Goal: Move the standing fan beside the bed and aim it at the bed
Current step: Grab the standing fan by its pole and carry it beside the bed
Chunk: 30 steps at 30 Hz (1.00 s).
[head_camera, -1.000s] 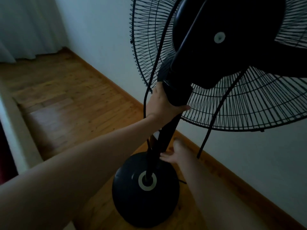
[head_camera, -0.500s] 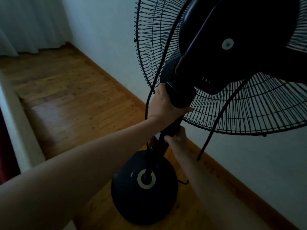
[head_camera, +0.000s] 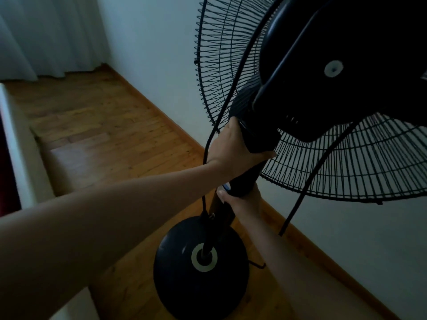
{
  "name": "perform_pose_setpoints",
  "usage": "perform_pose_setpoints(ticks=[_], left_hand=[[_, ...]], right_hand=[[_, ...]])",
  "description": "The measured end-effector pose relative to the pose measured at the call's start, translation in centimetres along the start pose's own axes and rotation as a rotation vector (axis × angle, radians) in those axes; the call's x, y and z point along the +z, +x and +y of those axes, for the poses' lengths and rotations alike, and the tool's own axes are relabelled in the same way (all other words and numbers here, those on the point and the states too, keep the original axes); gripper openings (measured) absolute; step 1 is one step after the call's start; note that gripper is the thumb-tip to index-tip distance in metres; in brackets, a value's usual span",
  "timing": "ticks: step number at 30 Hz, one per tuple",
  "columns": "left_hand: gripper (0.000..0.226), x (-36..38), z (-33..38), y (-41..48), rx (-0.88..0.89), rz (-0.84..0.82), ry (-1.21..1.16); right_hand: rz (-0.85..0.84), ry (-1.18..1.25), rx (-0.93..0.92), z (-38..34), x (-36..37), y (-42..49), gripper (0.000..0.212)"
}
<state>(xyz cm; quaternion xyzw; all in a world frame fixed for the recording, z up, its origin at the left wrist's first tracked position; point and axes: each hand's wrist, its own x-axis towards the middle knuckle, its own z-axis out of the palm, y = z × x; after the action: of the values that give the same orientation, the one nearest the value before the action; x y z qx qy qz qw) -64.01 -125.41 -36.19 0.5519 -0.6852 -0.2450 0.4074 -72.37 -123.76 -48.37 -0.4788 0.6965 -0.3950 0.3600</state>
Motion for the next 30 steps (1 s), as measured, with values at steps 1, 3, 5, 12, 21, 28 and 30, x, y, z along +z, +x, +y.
perform_pose_setpoints(ticks=[1,3,5,12,21,28,30], left_hand=[[0.086,-0.3,0.2,0.0,-0.001,-0.019,0.04],[0.085,-0.6,0.4,0.0,-0.004,-0.061,0.114],[0.085,-0.7,0.8,-0.4,-0.013,-0.071,0.141],[0.088,-1.6,3.4,-2.6,-0.07,-0.049,0.096],[0.085,-7.4,10.2,-7.0,-0.011,-0.009,0.137],[0.087,-12.8,18.4,-12.1,0.059,0.011,0.1],[0.087,-13.5,20.6,-13.5,0.049,0.015,0.077]], right_hand=[[0.006,0.0,0.005,-0.1,-0.1,-0.1,0.076],[-0.001,-0.021,0.023,0.0,-0.2,-0.5,0.076],[-0.057,-0.038,0.054,0.1,-0.5,-0.8,0.076],[-0.146,-0.003,0.113,-0.7,-2.8,-3.3,0.08],[-0.12,-0.13,0.053,-7.3,-6.2,-10.7,0.056],[-0.089,-0.149,0.011,-13.0,-12.0,-20.1,0.041],[-0.091,-0.176,0.004,-13.9,-13.9,-22.2,0.044]])
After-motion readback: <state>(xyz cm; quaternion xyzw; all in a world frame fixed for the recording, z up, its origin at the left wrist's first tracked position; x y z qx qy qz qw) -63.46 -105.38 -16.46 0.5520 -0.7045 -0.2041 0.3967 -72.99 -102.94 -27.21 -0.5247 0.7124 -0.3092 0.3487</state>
